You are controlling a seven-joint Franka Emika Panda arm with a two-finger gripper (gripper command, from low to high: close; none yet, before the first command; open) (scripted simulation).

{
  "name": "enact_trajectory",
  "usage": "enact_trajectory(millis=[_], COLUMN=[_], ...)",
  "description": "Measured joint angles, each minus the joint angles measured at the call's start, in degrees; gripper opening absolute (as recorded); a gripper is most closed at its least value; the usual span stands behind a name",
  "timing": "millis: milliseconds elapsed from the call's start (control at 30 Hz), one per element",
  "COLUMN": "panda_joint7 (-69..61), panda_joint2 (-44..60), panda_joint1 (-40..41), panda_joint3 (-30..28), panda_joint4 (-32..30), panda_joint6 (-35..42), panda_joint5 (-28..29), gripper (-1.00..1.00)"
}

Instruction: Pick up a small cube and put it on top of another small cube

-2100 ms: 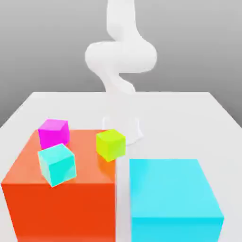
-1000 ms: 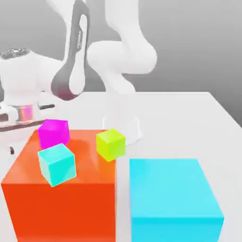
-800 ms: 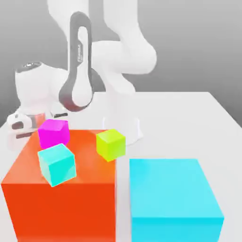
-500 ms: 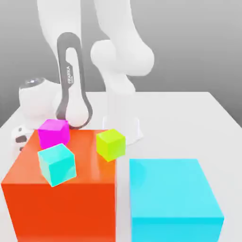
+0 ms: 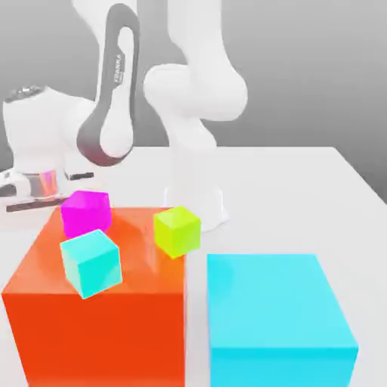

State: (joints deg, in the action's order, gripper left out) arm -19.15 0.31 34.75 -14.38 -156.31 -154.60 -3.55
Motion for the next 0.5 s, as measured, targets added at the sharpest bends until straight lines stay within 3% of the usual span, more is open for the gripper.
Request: enact_trajectory(millis=[200,500], panda_joint7=[4.9,22.4], panda_joint2=[2.1,-12.3], panda_joint1=[0.8,-5.7], panda_joint3=[-0.1,7.0], panda_joint4=[11.5,15.2], panda_joint6=[13.2,29.7], panda_joint5=[-5.2,-0.5], gripper=[-1.0,-1.0])
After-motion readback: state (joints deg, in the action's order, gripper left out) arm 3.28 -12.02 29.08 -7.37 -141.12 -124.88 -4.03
